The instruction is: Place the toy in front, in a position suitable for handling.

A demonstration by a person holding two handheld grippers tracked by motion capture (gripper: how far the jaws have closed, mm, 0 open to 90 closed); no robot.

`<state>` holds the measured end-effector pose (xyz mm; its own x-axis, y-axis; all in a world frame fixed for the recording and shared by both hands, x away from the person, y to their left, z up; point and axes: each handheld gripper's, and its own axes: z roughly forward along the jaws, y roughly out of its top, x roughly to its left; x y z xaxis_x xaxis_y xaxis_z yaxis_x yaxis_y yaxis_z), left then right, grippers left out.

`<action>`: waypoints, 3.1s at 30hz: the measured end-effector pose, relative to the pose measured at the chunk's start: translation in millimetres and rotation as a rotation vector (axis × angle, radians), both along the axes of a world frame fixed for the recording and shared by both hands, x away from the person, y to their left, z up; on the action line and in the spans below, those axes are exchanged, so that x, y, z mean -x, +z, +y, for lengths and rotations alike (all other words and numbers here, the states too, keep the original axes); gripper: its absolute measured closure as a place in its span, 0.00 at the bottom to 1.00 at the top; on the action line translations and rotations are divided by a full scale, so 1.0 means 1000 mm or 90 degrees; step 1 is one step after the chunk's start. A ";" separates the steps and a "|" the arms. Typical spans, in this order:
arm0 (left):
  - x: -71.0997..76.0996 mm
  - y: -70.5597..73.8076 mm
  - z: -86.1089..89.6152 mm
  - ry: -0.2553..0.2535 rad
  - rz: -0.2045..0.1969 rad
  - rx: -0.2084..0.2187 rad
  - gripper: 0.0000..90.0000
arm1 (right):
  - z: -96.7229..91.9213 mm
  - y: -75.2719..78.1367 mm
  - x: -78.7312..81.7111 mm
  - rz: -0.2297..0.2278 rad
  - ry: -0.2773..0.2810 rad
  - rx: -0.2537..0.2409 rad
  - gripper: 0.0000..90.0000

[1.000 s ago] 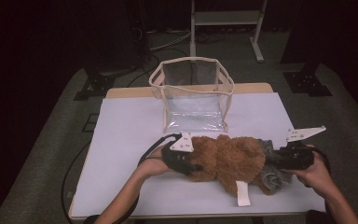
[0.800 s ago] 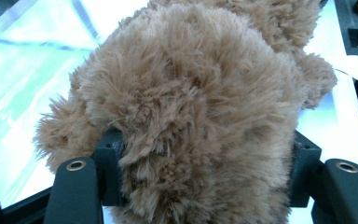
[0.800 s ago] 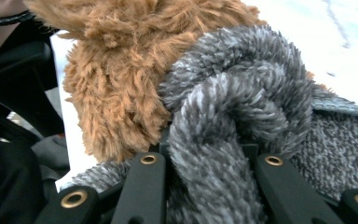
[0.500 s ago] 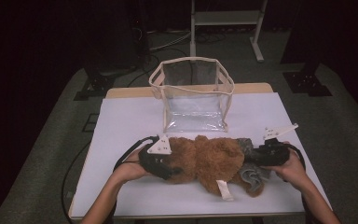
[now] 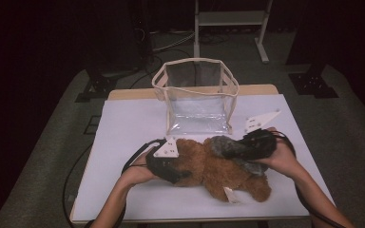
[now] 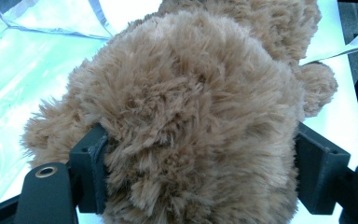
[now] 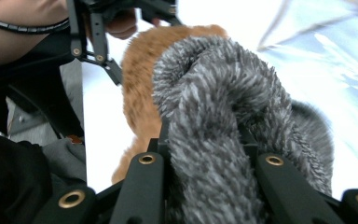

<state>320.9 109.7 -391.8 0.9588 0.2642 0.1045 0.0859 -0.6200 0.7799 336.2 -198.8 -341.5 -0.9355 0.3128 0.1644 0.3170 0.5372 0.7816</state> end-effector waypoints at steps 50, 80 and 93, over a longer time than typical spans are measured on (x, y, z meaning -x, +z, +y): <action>0.003 -0.006 0.020 -0.019 0.024 0.046 0.44 | 0.079 -0.003 -0.030 0.021 0.020 0.025 0.80; -0.001 -0.002 0.026 -0.008 0.022 0.041 0.22 | 0.020 0.038 0.017 -0.070 -0.033 0.064 0.48; -0.008 -0.019 0.025 -0.002 0.052 0.063 0.36 | 0.061 -0.006 0.002 -0.042 -0.005 0.081 0.75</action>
